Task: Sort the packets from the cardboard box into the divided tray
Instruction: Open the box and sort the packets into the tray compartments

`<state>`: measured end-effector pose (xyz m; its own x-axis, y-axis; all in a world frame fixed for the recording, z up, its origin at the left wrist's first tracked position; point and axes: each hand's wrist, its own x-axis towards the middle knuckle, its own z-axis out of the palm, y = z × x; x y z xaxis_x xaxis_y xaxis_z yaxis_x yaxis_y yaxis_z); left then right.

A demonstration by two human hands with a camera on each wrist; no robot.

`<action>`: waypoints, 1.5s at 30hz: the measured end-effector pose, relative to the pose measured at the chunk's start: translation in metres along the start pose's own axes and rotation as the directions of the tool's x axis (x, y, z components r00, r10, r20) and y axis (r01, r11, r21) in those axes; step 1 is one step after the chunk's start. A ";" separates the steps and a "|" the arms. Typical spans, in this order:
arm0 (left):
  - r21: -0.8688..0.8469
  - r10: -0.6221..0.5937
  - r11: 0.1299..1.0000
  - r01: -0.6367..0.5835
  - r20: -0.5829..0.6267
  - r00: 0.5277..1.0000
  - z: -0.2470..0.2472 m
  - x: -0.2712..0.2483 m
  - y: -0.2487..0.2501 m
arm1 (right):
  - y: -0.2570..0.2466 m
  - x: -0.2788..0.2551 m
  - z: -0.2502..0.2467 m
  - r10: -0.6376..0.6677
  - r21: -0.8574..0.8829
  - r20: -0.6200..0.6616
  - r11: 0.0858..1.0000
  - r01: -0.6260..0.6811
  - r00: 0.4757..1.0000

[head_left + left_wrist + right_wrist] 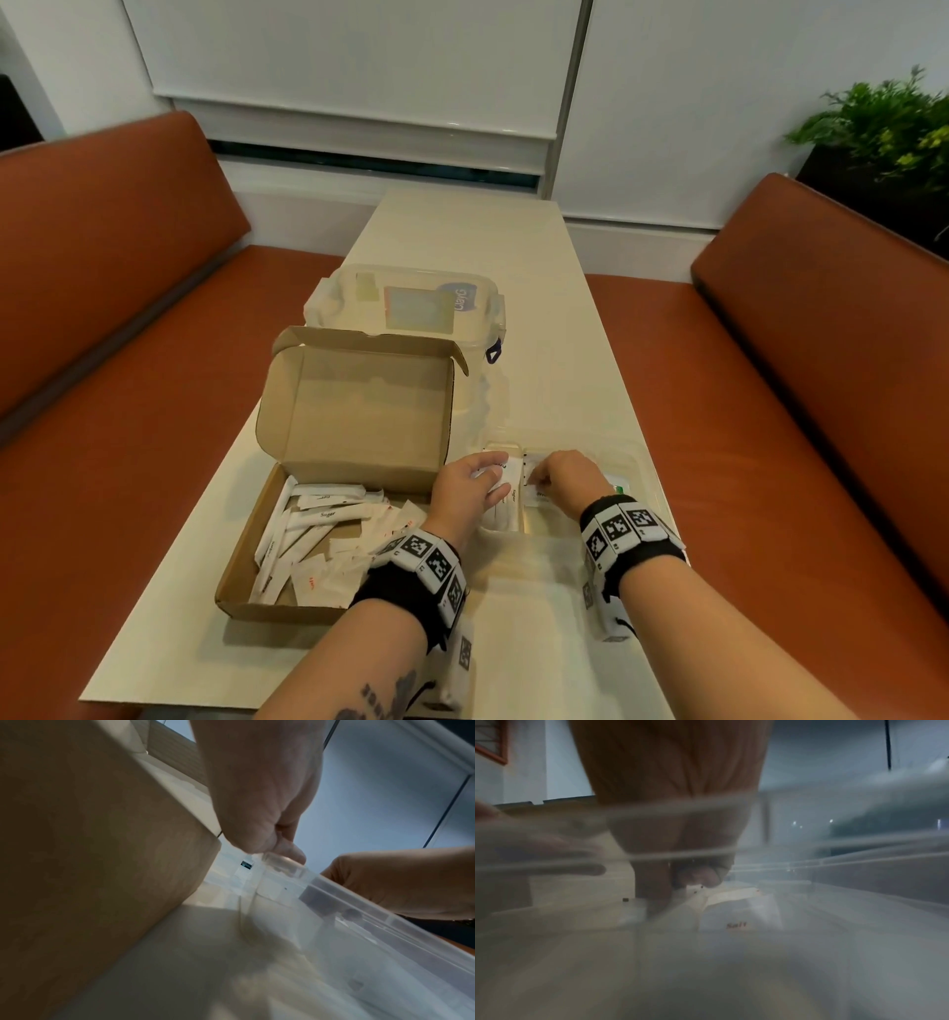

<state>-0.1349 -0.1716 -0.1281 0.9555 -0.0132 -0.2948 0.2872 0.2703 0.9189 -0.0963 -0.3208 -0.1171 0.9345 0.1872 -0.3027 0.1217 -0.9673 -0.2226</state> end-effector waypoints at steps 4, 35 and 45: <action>0.022 -0.002 1.000 0.002 0.002 1.000 0.000 0.000 0.000 | 0.005 -0.003 0.006 -0.002 0.045 -0.187 0.999 0.011 0.982; 0.068 0.002 0.998 -0.001 -0.015 1.000 0.003 0.002 0.003 | -0.004 -0.018 -0.026 -0.032 0.622 -0.182 0.770 0.140 0.983; -0.017 0.016 1.000 -0.017 -0.057 0.998 0.003 0.004 -0.002 | -0.011 -0.024 -0.001 0.195 0.841 -0.071 0.539 -0.046 0.978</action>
<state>-0.1317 -0.1746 -0.1300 0.9544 0.0463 -0.2948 0.2700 0.2868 0.9192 -0.1196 -0.3149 -0.1062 0.9617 -0.0173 -0.2734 -0.2587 -0.3858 -0.8856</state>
